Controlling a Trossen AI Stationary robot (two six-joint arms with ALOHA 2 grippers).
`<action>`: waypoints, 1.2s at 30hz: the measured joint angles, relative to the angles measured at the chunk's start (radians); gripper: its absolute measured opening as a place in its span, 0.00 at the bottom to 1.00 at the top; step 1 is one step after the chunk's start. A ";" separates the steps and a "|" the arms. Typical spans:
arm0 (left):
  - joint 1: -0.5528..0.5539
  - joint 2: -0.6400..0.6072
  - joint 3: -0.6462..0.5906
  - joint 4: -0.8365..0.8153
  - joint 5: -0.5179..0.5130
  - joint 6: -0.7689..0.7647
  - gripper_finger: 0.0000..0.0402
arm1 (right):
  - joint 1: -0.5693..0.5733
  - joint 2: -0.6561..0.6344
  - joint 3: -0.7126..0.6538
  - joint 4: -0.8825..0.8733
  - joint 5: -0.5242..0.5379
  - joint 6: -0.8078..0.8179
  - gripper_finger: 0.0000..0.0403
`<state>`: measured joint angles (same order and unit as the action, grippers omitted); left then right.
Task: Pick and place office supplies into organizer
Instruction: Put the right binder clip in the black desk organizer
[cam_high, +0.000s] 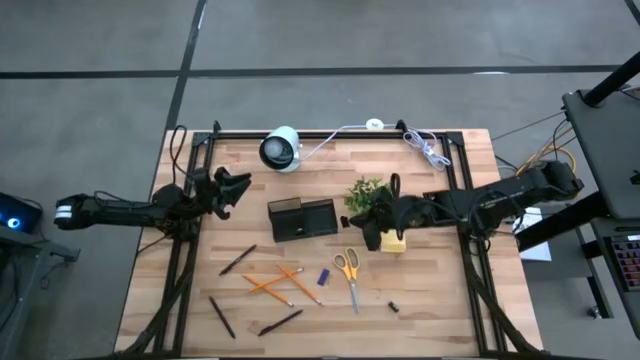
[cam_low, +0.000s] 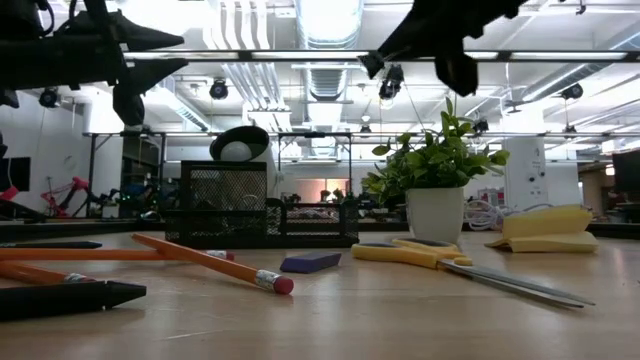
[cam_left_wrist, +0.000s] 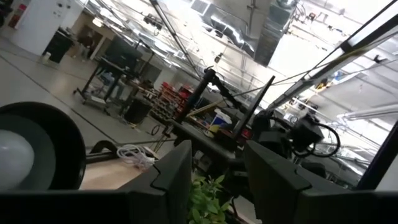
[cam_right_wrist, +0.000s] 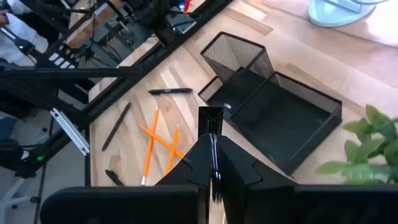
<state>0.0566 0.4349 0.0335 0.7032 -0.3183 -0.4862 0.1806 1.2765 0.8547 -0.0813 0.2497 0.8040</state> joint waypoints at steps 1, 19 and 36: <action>0.000 -0.011 0.003 -0.019 0.000 0.000 0.33 | -0.014 0.000 0.000 0.001 -0.019 -0.011 0.02; 0.000 -0.290 0.113 -0.468 0.011 0.004 0.33 | -0.154 0.103 0.097 0.107 -0.203 -0.212 0.02; 0.000 -0.382 0.108 -0.513 0.010 -0.005 0.33 | -0.201 0.532 0.661 -0.254 -0.364 -0.539 0.02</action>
<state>0.0566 0.0529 0.1417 0.1907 -0.3079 -0.4911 -0.0208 1.8082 1.5154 -0.3354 -0.1139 0.2649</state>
